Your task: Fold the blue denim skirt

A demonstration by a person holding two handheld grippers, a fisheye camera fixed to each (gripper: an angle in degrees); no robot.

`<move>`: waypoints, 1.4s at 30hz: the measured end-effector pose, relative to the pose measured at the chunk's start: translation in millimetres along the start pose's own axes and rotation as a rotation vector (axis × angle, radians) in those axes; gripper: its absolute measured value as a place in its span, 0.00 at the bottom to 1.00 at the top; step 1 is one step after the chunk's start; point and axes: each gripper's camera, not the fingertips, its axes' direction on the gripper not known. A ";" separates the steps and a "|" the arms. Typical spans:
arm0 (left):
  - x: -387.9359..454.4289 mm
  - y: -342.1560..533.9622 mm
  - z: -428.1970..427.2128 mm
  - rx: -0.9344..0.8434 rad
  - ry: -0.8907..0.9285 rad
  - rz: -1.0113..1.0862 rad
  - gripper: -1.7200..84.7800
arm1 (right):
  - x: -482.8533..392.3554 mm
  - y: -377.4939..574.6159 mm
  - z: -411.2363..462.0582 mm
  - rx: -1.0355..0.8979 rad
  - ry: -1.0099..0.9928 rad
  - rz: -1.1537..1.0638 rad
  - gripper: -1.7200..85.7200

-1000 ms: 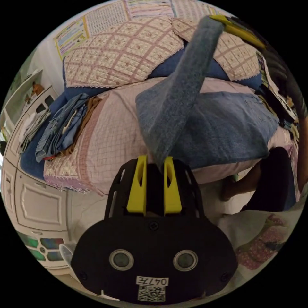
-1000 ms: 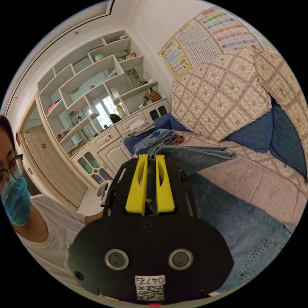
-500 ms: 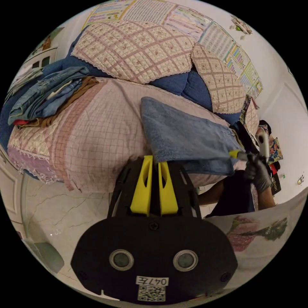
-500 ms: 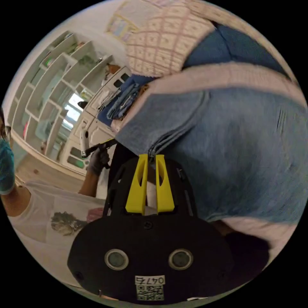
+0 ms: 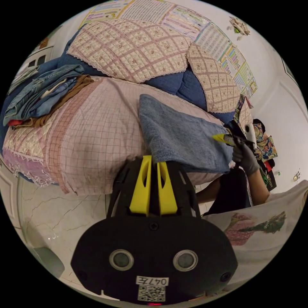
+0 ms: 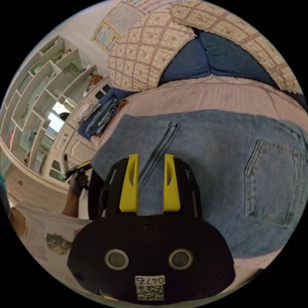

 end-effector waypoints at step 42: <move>-17.8 27.3 38.2 0.005 0.011 0.048 0.02 | 35.8 -192.0 24.3 -0.120 0.196 -0.104 0.05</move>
